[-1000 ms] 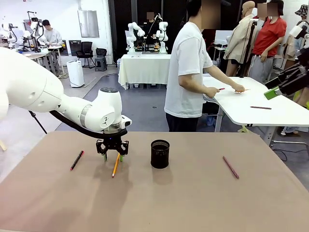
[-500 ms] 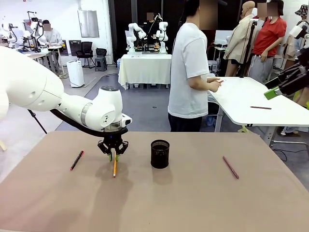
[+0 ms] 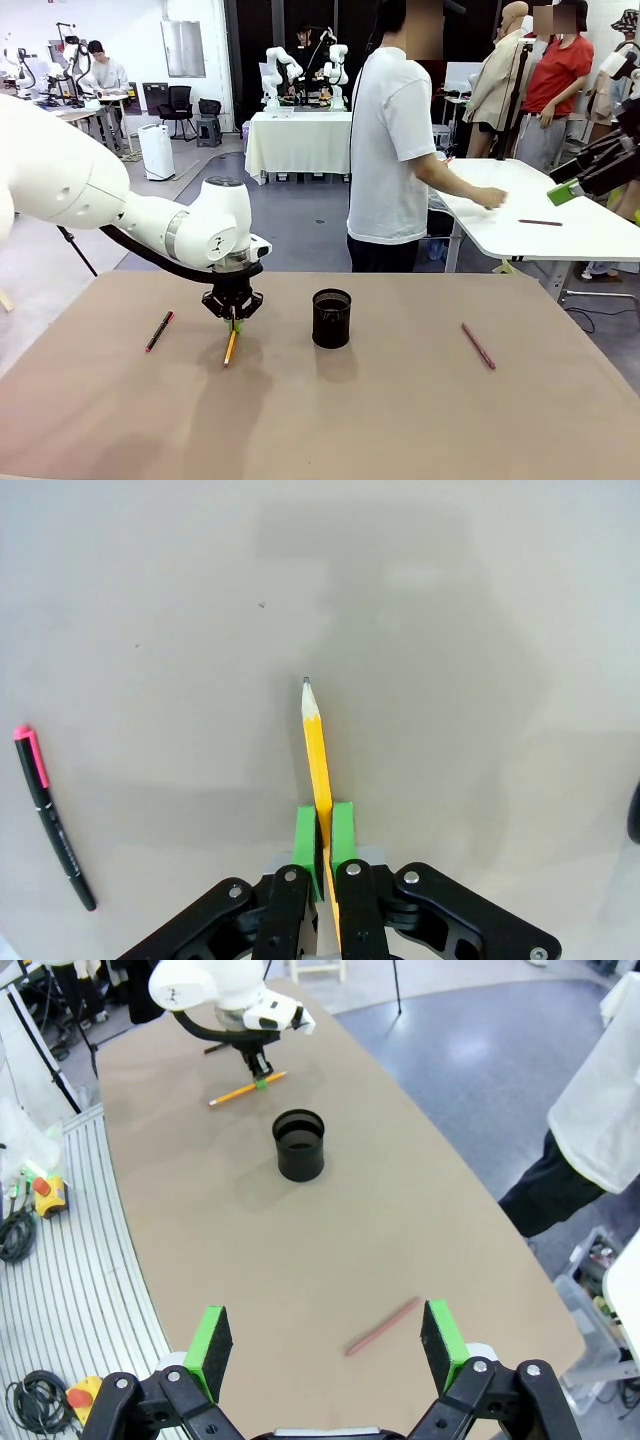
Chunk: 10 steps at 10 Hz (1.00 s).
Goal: Place the pens into the pen holder.
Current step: Pick up a writing instrument from the table and place it into the Pen holder.
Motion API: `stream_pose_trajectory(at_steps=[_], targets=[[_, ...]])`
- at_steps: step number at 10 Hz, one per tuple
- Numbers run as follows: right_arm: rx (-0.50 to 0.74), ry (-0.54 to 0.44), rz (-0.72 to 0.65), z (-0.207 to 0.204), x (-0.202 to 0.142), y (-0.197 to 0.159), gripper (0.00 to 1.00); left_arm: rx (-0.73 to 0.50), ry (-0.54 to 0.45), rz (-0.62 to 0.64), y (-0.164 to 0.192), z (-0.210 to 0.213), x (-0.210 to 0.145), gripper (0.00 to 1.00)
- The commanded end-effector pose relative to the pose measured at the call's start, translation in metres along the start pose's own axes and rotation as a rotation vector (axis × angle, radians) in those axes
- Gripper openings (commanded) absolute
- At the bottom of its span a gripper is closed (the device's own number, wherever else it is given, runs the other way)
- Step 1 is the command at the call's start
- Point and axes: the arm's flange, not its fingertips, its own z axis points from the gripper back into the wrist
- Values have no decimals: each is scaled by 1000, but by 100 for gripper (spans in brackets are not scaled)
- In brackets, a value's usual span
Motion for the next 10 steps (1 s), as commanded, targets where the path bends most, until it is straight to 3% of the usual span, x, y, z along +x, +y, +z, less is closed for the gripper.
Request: stream_pose_trajectory(at_steps=[1,2,4,6,8,9,10], targets=[[8,-35,9,0,1,-1,100,-168,-3,-25,23,34,-13,0],[8,-35,9,0,1,-1,100,-272,-63,-77,33,64,-17,0],[8,-35,9,0,1,-1,100,-439,-87,-162,51,122,-32,0],[8,-35,9,0,1,-1,100,-664,-287,-394,58,154,-49,0],[8,-35,9,0,1,-1,100,-736,-448,-523,50,163,-58,0],[8,-35,9,0,1,-1,100,-715,-489,-554,40,159,-58,0],[8,-35,9,0,1,-1,100,-699,-435,-550,35,153,-55,0]])
